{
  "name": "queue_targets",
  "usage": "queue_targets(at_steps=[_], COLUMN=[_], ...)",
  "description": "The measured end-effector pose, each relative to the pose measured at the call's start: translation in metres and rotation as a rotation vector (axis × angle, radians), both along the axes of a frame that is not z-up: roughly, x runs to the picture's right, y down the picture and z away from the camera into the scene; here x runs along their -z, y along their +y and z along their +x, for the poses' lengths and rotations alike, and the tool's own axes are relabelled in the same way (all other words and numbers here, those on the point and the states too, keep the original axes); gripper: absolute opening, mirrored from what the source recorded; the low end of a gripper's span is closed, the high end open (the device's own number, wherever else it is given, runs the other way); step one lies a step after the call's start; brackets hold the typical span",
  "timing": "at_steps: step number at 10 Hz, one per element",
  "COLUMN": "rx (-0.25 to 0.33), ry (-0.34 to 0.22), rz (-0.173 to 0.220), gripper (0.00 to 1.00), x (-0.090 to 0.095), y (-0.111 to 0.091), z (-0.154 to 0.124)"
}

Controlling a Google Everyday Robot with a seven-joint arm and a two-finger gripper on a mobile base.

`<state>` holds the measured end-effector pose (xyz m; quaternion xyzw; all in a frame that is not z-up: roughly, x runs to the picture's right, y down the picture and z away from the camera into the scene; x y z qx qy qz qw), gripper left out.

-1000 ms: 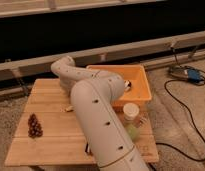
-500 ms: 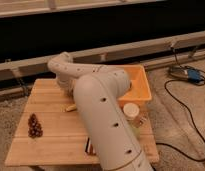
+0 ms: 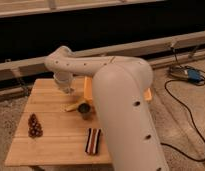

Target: Place towel in metal cup

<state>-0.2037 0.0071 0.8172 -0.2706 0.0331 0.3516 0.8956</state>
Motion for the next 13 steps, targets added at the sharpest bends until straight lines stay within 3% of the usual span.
queue_targets(at_steps=[4, 6, 13], rx=[0.004, 0.006, -0.018], ry=[-0.022, -0.016, 0.02], rz=[-0.023, -0.046, -0.188], gripper=[0.0, 0.0, 0.0], x=[0.072, 0.097, 0.12], y=[0.034, 0.046, 0.088], z=[0.019, 0.032, 0.056])
